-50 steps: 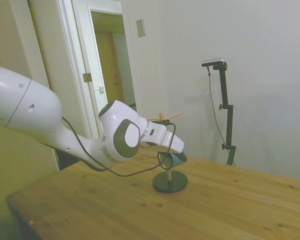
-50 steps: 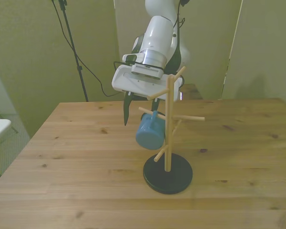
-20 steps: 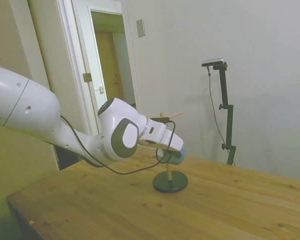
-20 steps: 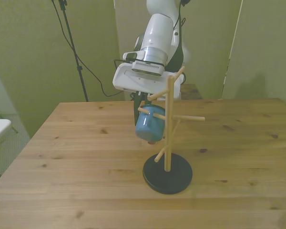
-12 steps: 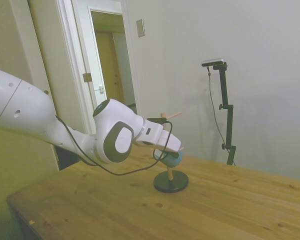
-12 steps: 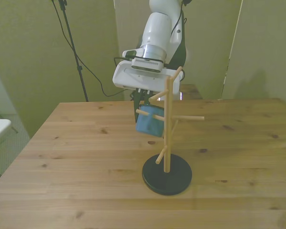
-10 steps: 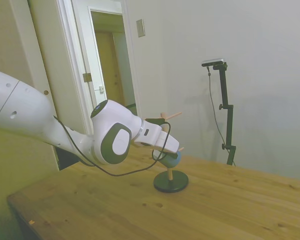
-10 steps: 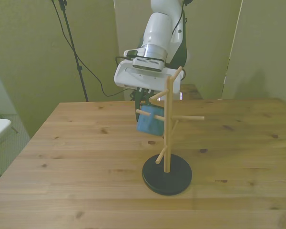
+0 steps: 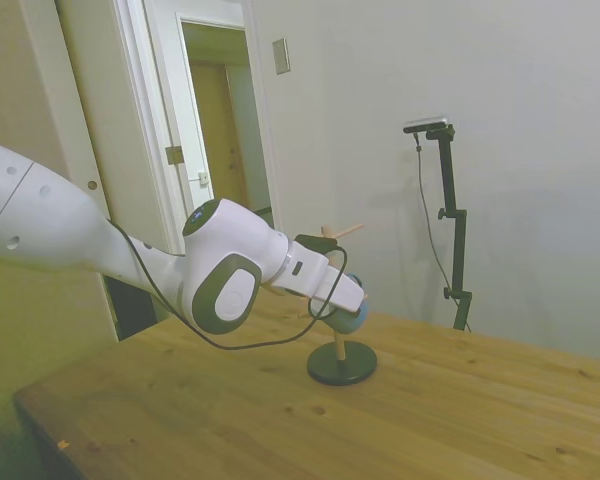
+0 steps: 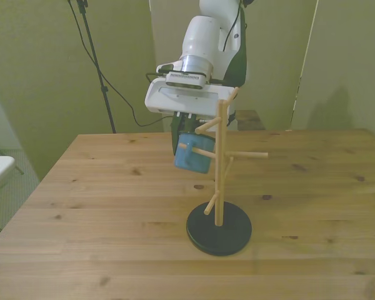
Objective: Unload the mug
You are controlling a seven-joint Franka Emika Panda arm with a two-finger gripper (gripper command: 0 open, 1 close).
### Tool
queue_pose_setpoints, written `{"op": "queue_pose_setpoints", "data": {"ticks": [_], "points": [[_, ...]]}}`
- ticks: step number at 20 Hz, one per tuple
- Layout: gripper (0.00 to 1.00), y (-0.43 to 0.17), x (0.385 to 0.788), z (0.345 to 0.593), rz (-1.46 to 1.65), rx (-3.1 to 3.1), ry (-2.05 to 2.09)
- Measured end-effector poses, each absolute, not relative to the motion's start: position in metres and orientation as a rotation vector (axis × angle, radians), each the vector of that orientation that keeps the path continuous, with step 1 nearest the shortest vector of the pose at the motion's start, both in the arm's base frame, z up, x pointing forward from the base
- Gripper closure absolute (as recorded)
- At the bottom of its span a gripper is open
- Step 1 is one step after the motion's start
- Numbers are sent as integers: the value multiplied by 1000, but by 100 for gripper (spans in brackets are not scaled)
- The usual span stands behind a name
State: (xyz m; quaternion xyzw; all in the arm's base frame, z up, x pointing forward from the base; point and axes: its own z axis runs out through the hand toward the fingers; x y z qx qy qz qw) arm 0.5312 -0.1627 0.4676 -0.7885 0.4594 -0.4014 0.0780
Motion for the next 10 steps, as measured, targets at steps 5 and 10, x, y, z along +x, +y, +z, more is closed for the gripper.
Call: {"op": "queue_pose_setpoints", "data": {"ticks": [5, 10], "points": [[100, -173, 518, 470, -1186, -2324, 1388], [100, -187, 486, 474, -1185, -2303, 1409]]}}
